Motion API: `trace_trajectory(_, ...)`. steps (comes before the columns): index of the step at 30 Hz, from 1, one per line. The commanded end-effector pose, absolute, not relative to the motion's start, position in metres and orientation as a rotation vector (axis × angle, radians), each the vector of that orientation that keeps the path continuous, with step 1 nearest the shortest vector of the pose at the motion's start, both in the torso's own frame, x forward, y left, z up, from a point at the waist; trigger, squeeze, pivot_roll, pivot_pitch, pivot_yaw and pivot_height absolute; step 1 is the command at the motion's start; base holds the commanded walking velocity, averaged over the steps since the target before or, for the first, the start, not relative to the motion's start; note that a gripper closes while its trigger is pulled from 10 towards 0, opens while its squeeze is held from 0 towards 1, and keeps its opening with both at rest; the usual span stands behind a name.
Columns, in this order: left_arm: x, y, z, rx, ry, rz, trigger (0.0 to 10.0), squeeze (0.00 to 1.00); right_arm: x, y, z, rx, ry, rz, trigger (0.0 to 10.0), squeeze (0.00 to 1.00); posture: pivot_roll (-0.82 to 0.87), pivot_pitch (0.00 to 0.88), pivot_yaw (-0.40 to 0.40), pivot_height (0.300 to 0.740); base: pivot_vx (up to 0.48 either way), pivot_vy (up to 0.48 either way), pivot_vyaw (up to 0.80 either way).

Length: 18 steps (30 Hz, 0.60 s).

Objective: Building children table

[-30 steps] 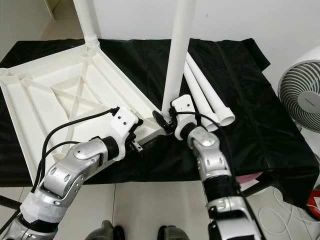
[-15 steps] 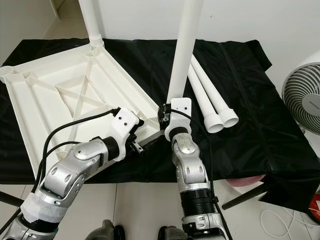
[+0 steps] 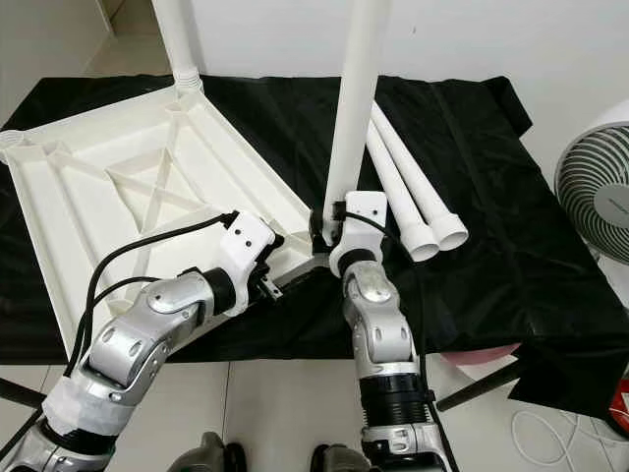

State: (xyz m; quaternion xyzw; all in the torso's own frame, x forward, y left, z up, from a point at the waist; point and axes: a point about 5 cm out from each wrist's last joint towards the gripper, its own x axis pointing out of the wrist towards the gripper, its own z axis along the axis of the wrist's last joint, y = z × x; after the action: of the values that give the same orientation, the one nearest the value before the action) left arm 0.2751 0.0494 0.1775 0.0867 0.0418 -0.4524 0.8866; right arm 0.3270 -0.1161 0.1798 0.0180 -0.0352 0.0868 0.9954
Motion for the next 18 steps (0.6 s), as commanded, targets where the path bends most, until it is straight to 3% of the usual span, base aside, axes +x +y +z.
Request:
trace_trajectory(1, 0.276, 0.048, 0.177, 0.195, 0.081, -0.934, 10.0, 0.00, 0.330, -0.117, 0.185, 0.022, -0.085, 0.264, 10.0, 1.00, -0.11, 0.096, 0.035, 0.740, 0.000, 0.000, 0.00)
trace_trajectory(4, 0.277, 0.049, 0.177, 0.197, 0.079, -0.929, 10.0, 0.00, 0.331, -0.117, 0.188, 0.003, -0.090, 0.317, 10.0, 1.00, -0.11, 0.097, 0.033, 0.740, 0.000, 0.000, 0.00)
trace_trajectory(5, 0.278, 0.049, 0.177, 0.198, 0.076, -0.920, 10.0, 0.00, 0.333, -0.120, 0.188, -0.046, -0.084, 0.385, 10.0, 0.00, -0.11, 0.095, 0.031, 0.740, 0.000, 0.000, 0.00)
trace_trajectory(9, 0.279, 0.050, 0.178, 0.198, 0.070, -0.913, 10.0, 0.00, 0.341, -0.130, 0.182, -0.156, -0.064, 0.530, 10.0, 0.00, -0.10, 0.092, 0.032, 0.740, 0.000, 0.000, 0.00)
trace_trajectory(18, 0.279, 0.049, 0.176, 0.209, 0.072, -0.922, 10.0, 0.00, 0.346, -0.123, 0.171, -0.257, -0.057, 0.790, 10.0, 0.00, -0.10, 0.081, 0.036, 0.740, 0.000, 0.000, 0.00)
